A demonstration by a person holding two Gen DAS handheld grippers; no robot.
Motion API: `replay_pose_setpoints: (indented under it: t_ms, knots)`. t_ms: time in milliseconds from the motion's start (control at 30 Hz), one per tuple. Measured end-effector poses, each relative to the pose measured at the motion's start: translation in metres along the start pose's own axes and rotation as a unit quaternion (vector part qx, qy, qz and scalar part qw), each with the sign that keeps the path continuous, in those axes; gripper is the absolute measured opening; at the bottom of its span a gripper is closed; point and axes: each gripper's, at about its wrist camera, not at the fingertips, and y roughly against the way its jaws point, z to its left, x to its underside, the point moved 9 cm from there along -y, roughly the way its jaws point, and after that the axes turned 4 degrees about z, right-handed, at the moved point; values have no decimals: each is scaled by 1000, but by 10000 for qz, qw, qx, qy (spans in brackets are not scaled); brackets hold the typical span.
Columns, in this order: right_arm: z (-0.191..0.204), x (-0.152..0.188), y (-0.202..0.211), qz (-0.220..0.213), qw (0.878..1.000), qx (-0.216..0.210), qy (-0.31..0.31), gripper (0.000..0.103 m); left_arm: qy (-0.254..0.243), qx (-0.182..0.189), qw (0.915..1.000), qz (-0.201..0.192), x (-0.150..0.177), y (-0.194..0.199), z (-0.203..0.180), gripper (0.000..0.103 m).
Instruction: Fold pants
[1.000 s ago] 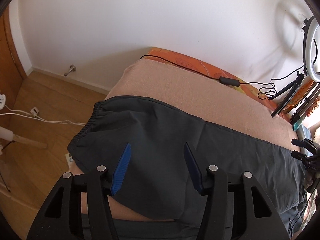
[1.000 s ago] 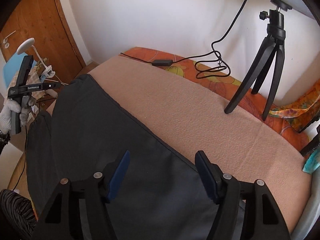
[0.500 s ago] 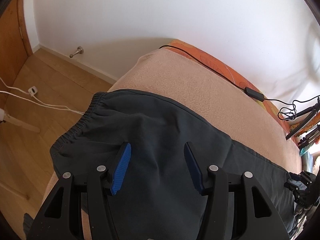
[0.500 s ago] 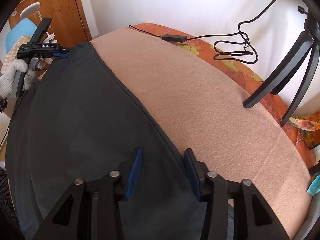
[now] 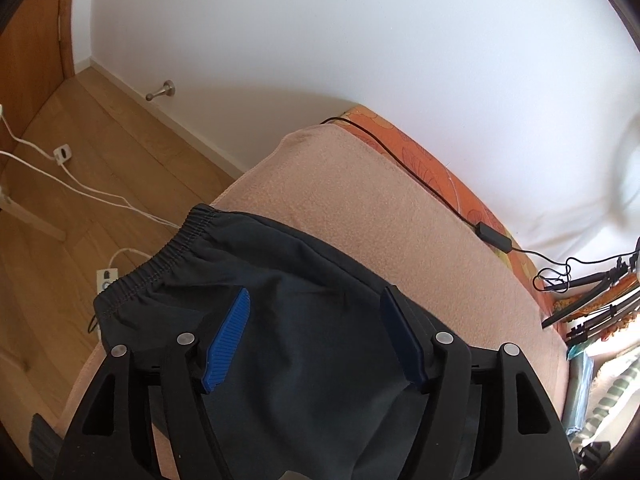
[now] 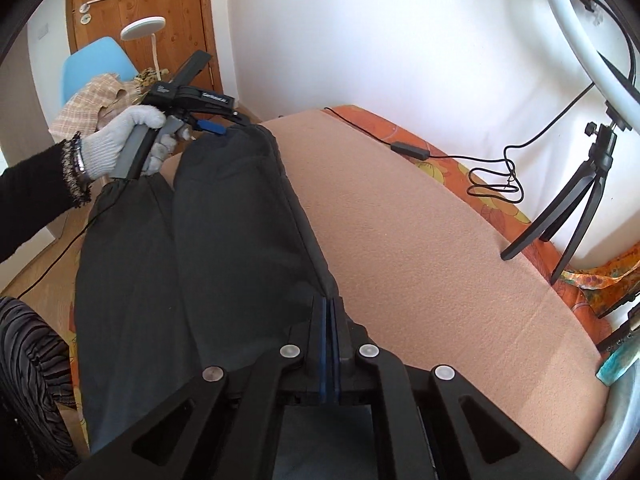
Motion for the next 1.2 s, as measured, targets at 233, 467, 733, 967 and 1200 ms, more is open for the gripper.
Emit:
replay_pose_setpoints:
  t_ms: [233,467,733,967,1200]
  knots:
    - [65,35,14,184,9981,-321,498,0,323,-206,9980,497,13,-21,0,71]
    - [92,53,15,316,9948,-422,867,0,420,-424,9982,107,12,-20,5,48]
    - [76,39,28,100,9972,-52,744,0,718,190,9959,-512,14,2,15,4]
    - [60,23,65,-182,9985,175,478,0,414,434,9912,-1181,17,77,13,4]
    - [92,29,106,-287,9971,156,688,0,426,656,9850,-1540,55,154,33,4]
